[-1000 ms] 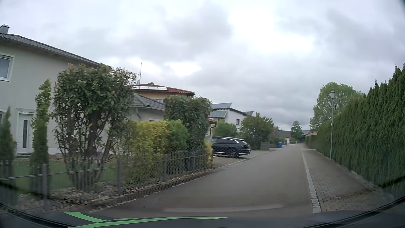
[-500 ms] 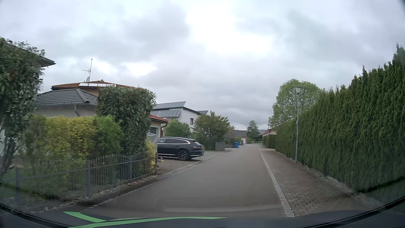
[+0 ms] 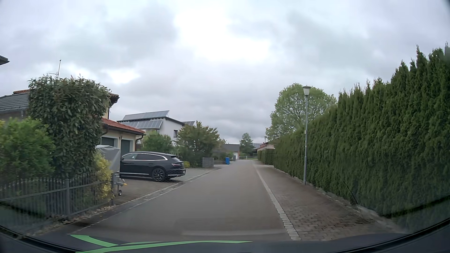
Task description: Follow the waypoints while adhering to traffic rules and regulations
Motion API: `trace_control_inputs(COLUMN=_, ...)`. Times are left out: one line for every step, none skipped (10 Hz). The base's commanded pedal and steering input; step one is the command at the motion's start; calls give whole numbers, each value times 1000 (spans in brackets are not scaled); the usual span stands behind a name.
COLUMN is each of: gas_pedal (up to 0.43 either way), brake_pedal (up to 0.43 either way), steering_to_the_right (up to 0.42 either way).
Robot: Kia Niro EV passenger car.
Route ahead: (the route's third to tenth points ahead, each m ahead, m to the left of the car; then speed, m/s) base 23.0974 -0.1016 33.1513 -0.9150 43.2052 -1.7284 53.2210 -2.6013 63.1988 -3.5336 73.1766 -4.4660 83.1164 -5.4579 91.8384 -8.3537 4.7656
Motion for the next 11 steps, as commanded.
trace_control_inputs(gas_pedal=189, brake_pedal=0, steering_to_the_right=122)
trace_control_inputs(gas_pedal=189, brake_pedal=0, steering_to_the_right=97)
trace_control_inputs(gas_pedal=197, brake_pedal=0, steering_to_the_right=73)
trace_control_inputs(gas_pedal=197, brake_pedal=0, steering_to_the_right=57)
trace_control_inputs(gas_pedal=197, brake_pedal=0, steering_to_the_right=44)
trace_control_inputs(gas_pedal=197, brake_pedal=0, steering_to_the_right=28)
trace_control_inputs(gas_pedal=197, brake_pedal=0, steering_to_the_right=16)
trace_control_inputs(gas_pedal=197, brake_pedal=0, steering_to_the_right=12)
trace_control_inputs(gas_pedal=197, brake_pedal=0, steering_to_the_right=9)
trace_control_inputs(gas_pedal=197, brake_pedal=0, steering_to_the_right=9)
trace_control_inputs(gas_pedal=197, brake_pedal=0, steering_to_the_right=7)
